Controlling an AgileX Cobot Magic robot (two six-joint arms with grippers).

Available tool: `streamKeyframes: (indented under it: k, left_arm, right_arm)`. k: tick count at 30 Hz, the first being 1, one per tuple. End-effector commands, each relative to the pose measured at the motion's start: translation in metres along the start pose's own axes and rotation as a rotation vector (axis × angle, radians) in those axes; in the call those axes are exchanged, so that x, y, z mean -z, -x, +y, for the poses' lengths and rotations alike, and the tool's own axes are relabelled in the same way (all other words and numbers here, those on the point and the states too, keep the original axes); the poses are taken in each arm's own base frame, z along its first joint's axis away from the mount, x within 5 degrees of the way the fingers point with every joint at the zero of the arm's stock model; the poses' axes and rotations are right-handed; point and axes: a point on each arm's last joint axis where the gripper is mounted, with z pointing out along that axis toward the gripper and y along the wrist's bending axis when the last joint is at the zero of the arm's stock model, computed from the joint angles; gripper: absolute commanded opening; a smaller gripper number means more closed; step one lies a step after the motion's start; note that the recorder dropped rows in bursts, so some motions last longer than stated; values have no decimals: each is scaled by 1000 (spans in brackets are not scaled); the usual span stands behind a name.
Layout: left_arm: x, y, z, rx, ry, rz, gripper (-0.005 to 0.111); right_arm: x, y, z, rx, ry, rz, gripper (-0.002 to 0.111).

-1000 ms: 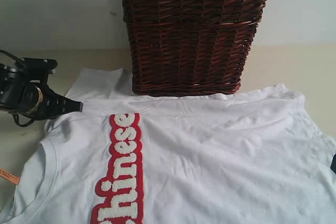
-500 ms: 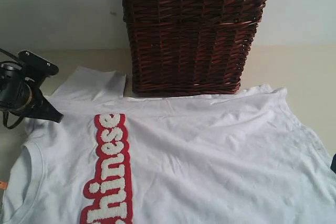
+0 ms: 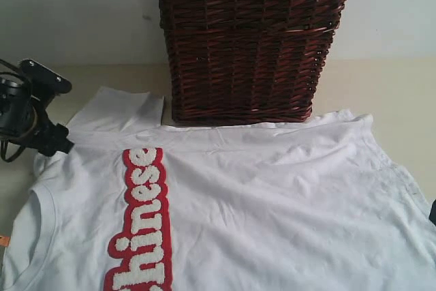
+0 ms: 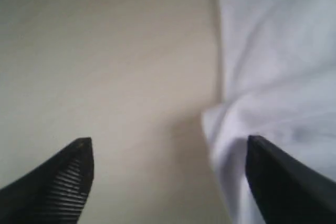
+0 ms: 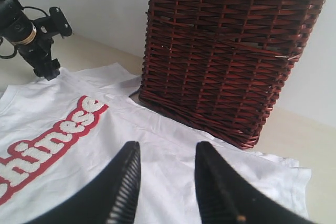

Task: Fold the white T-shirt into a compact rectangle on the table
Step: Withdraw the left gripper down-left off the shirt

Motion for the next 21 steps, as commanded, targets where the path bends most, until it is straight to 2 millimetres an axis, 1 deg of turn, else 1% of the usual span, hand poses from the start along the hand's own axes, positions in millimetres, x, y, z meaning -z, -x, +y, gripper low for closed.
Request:
streamKeyframes:
  k: [1,3,5,7,9,13,17,18,21]
  left_arm:
    - [16,6,30,197,214,52,81]
    - [29,13,40,235,220,17,80]
    - [47,19,45,342,153,-5,80]
    - [64,14,45,406,65,23,80]
    - [77,1,40,463,-5,101,80]
    - [97,-39,32,363,-75,236,80]
    - [118,-73,28,409,-103,288,80]
    - [122,-79,26,422,-119,281,80]
    - [126,-84,20,472,-181,207,80]
  right_arm:
    - [-1,-1,0,-7,-2,4,35]
    - [-1,-1,0,-7,-2,4,35]
    - [-1,-1,0,-7,-2,4,35]
    - [-1,-1,0,-7,-2,4,35]
    - [-1,-1,0,-7,-2,4,35]
    - [-1,-1,0,-7,-2,4,35]
    - [-1,-1,0,-7,-2,4,35]
    - [-1,-1,0,-7,-2,4,35]
    - [-1,-1,0,-7,-2,4,35]
